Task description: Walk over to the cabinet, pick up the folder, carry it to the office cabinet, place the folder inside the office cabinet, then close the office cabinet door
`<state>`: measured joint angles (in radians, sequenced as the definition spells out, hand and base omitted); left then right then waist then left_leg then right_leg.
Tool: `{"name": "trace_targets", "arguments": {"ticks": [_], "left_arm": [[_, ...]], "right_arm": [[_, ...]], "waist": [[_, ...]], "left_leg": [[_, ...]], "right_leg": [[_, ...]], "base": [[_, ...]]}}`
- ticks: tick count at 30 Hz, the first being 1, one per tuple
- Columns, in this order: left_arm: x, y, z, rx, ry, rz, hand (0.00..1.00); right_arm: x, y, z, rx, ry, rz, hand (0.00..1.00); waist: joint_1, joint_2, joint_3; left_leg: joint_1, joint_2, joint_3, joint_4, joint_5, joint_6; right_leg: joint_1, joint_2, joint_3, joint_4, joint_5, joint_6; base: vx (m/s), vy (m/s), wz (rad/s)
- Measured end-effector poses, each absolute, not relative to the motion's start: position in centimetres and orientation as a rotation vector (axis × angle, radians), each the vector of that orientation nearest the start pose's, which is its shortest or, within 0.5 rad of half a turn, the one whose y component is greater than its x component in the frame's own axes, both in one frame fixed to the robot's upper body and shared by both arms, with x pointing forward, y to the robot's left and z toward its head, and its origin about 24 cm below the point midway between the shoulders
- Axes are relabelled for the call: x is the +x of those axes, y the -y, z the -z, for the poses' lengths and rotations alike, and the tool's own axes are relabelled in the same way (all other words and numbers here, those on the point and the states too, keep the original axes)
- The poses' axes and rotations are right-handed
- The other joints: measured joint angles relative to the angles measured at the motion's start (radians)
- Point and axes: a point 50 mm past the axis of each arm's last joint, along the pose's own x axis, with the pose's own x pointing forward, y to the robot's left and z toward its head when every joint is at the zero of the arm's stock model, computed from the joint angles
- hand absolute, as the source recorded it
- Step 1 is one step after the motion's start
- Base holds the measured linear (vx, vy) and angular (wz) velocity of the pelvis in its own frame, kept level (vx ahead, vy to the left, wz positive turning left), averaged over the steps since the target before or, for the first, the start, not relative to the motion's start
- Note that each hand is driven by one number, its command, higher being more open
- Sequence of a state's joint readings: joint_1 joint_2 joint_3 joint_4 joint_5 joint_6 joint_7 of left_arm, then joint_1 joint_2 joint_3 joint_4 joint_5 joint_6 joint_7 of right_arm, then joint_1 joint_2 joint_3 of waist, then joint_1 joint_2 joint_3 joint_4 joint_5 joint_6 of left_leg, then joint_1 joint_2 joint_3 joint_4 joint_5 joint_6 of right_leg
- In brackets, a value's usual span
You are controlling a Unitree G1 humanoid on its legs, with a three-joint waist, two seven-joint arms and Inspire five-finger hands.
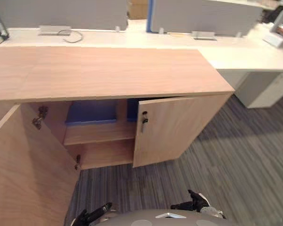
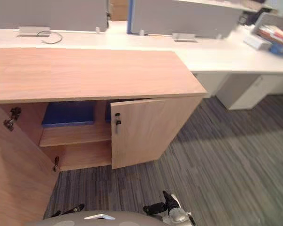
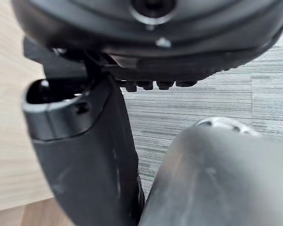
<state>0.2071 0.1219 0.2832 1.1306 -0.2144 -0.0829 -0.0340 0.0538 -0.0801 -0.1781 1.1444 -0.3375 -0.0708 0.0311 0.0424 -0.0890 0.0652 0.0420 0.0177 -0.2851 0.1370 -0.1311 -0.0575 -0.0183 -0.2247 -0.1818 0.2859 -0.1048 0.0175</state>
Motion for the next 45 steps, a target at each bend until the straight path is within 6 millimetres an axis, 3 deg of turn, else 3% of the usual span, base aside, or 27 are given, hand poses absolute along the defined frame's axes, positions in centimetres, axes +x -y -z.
{"name": "trace_targets", "arguments": {"ticks": [1,2,4,9,11,16,23,26,28,29,30,31,32,33,34,35,36,37,38,39,40,41,42,43,44,45], "left_arm": [[2.6,-23.5,16.5,-0.225,-1.169,-0.501,1.0],[2.8,-23.7,16.5,-0.221,-1.162,-0.503,1.0],[3.3,-23.6,16.5,-0.221,-1.153,-0.504,1.0],[2.6,-23.2,16.7,-0.297,-1.148,-0.585,1.0],[2.2,-23.5,16.6,-0.309,-1.148,-0.61,1.0],[2.1,-24.1,16.5,-0.299,-1.147,-0.62,1.0],[2.7,-24.1,16.4,-0.289,-1.129,-0.603,1.0],[3.1,-24.0,16.4,-0.279,-1.127,-0.584,1.0],[3.2,-23.9,16.4,-0.275,-1.128,-0.576,1.0],[3.5,-23.8,16.4,-0.274,-1.122,-0.572,1.0],[3.9,-23.9,16.4,-0.273,-1.115,-0.567,1.0],[4.2,-24.2,16.3,-0.267,-1.106,-0.567,1.0],[5.0,-23.9,16.2,-0.283,-1.084,-0.569,1.0],[4.9,-23.6,16.3,-0.328,-1.069,-0.603,1.0],[4.3,-23.4,16.4,-0.337,-1.08,-0.62,1.0],[4.1,-23.2,16.4,-0.33,-1.092,-0.612,1.0],[4.2,-23.4,16.4,-0.319,-1.088,-0.605,1.0],[4.7,-23.6,16.3,-0.311,-1.072,-0.599,1.0],[5.1,-24.3,16.0,-0.305,-1.051,-0.611,1.0],[5.2,-24.3,16.0,-0.317,-1.043,-0.619,1.0],[4.1,-23.6,16.3,-0.355,-1.076,-0.644,1.0],[3.4,-22.6,16.7,-0.404,-1.104,-0.666,1.0],[3.5,-22.4,16.7,-0.413,-1.103,-0.663,1.0],[4.0,-22.0,16.7,-0.402,-1.093,-0.635,1.0],[4.4,-22.3,16.6,-0.395,-1.086,-0.629,1.0],[4.5,-23.1,16.5,-0.389,-1.074,-0.64,1.0]], "right_arm": [[8.6,19.6,16.6,-0.209,-1.148,0.009,1.0],[8.0,19.6,16.7,-0.139,-1.164,0.077,1.0],[7.0,19.8,17.0,-0.017,-1.198,0.195,1.0],[5.5,20.5,17.2,0.142,-1.227,0.386,1.0],[5.1,20.2,17.3,0.167,-1.237,0.405,1.0],[4.5,19.0,17.6,0.243,-1.263,0.431,1.0],[4.4,18.9,17.7,0.257,-1.265,0.439,1.0],[4.5,19.1,17.6,0.239,-1.259,0.428,1.0],[4.8,19.2,17.5,0.221,-1.247,0.417,1.0],[4.9,19.3,17.5,0.22,-1.241,0.417,1.0],[5.0,19.4,17.4,0.221,-1.228,0.429,1.0],[4.8,19.5,17.4,0.229,-1.23,0.44,1.0],[4.5,19.7,17.4,0.233,-1.233,0.458,1.0],[4.8,20.4,17.3,0.228,-1.213,0.478,1.0],[5.0,21.2,17.1,0.21,-1.199,0.494,1.0],[5.4,21.8,16.9,0.206,-1.186,0.517,1.0],[5.6,21.8,17.0,0.213,-1.187,0.521,1.0],[5.6,21.5,17.0,0.222,-1.195,0.516,1.0],[5.4,20.6,17.2,0.253,-1.205,0.517,1.0],[5.5,20.4,17.3,0.27,-1.2,0.522,1.0],[5.8,20.9,17.1,0.267,-1.188,0.541,1.0],[5.8,21.8,16.9,0.259,-1.172,0.568,1.0],[5.8,21.9,16.9,0.265,-1.171,0.58,1.0],[5.4,21.8,17.0,0.274,-1.185,0.584,1.0],[5.4,21.4,17.1,0.282,-1.187,0.579,1.0],[5.0,20.4,17.3,0.307,-1.206,0.572,1.0]], "waist": [[-0.004,-0.013,0.003],[-0.007,-0.022,0.003],[-0.023,-0.029,0.01],[-0.018,-0.013,0.011],[-0.018,-0.017,0.008],[-0.022,-0.056,0.001],[-0.025,-0.05,0.002],[-0.035,-0.037,0.009],[-0.048,-0.028,0.014],[-0.048,-0.022,0.018],[-0.051,-0.017,0.027],[-0.053,-0.019,0.032],[-0.052,-0.014,0.056],[-0.044,0.014,0.069],[-0.043,0.048,0.069],[-0.047,0.081,0.072],[-0.045,0.086,0.083],[-0.056,0.069,0.075],[-0.076,0.03,0.068],[-0.069,0.025,0.079],[-0.059,0.043,0.083],[-0.06,0.08,0.082],[-0.064,0.085,0.081],[-0.069,0.09,0.085],[-0.074,0.073,0.084],[-0.078,0.031,0.069]], "left_leg": [[-0.009,-0.02,-0.018,0.007,0.0,-0.001],[-0.035,-0.049,-0.06,0.02,-0.001,-0.007],[-0.04,-0.059,-0.122,-0.008,0.03,-0.024],[-0.051,-0.023,-0.133,-0.064,0.059,-0.041],[-0.054,-0.017,-0.133,-0.078,0.063,-0.042],[-0.047,-0.024,-0.132,-0.085,0.067,-0.042],[-0.012,-0.018,-0.187,-0.119,0.099,-0.045],[-0.024,0.006,-0.257,-0.169,0.143,-0.065],[-0.055,0.014,-0.295,-0.178,0.148,-0.077],[-0.088,0.023,-0.277,-0.17,0.145,-0.072],[-0.138,0.049,-0.166,-0.152,0.111,-0.014],[-0.178,0.065,-0.068,-0.113,0.094,0.016],[-0.28,0.121,0.224,0.086,0.08,0.038],[-0.318,0.166,0.386,0.244,0.07,0.054],[-0.31,0.208,0.556,0.352,0.006,0.072],[-0.315,0.202,0.601,0.336,-0.001,0.064],[-0.312,0.174,0.588,0.298,0.02,0.072],[-0.301,0.103,0.552,0.156,0.101,0.084],[-0.298,0.082,0.594,0.134,0.071,0.101],[-0.313,0.114,0.641,0.249,0.024,0.104],[-0.293,0.189,0.689,0.427,-0.054,0.078],[-0.276,0.207,0.706,0.421,-0.095,0.056],[-0.27,0.184,0.712,0.395,-0.093,0.066],[-0.253,0.114,0.653,0.266,-0.053,0.099],[-0.246,0.074,0.628,0.205,-0.011,0.093],[-0.221,0.042,0.674,0.182,-0.023,0.089]], "right_leg": [[0.018,0.005,0.01,-0.025,-0.033,-0.014],[0.031,0.0,0.066,-0.041,-0.075,0.023],[0.024,0.007,0.118,-0.02,-0.139,0.053],[0.027,0.031,0.076,-0.049,-0.129,0.113],[0.04,0.036,0.074,-0.087,-0.113,0.115],[0.096,0.036,0.079,-0.156,-0.061,0.118],[0.143,0.044,0.067,-0.146,-0.051,0.113],[0.148,0.065,0.018,-0.148,-0.049,0.107],[0.149,0.079,-0.007,-0.153,-0.062,0.086],[0.148,0.091,-0.022,-0.171,-0.082,0.068],[0.134,0.101,-0.055,-0.182,-0.092,0.045],[0.132,0.093,-0.071,-0.184,-0.089,0.039],[0.13,0.088,-0.122,-0.174,-0.08,0.033],[0.131,0.088,-0.148,-0.161,-0.078,0.035],[0.141,0.092,-0.178,-0.157,-0.072,0.047],[0.139,0.098,-0.202,-0.139,-0.084,0.062],[0.134,0.09,-0.2,-0.138,-0.091,0.055],[0.119,0.088,-0.191,-0.166,-0.096,0.031],[0.12,0.058,-0.199,-0.204,-0.053,0.023],[0.12,0.044,-0.23,-0.2,-0.035,0.056],[0.144,0.047,-0.258,-0.19,-0.028,0.066],[0.15,0.059,-0.31,-0.158,-0.03,0.073],[0.143,0.05,-0.334,-0.134,-0.037,0.072],[0.124,0.049,-0.362,-0.13,-0.056,0.056],[0.123,0.058,-0.364,-0.162,-0.052,0.05],[0.129,0.028,-0.396,-0.209,-0.028,0.06]], "base": [[-0.01,-0.109,0.9],[0.0,-0.092,0.96],[-0.02,-0.098,0.98],[0.02,-0.099,0.31],[0.11,0.016,0.06],[0.15,0.046,0.11],[0.04,0.025,0.24],[-0.08,-0.001,0.59],[-0.15,-0.007,0.74],[-0.23,-0.046,0.98],[-0.24,-0.052,1.11],[-0.2,-0.01,1.27],[-0.12,0.026,0.93],[-0.12,0.076,0.83],[-0.08,0.105,0.79],[-0.08,0.103,0.76],[-0.11,0.076,1.13],[-0.09,0.041,1.29],[-0.07,0.044,1.3],[-0.03,0.034,0.86],[0.01,0.085,0.64],[0.03,0.102,0.78],[-0.01,0.187,1.42],[-0.1,0.124,1.45],[-0.12,0.095,1.75],[-0.06,0.002,1.15]]}}
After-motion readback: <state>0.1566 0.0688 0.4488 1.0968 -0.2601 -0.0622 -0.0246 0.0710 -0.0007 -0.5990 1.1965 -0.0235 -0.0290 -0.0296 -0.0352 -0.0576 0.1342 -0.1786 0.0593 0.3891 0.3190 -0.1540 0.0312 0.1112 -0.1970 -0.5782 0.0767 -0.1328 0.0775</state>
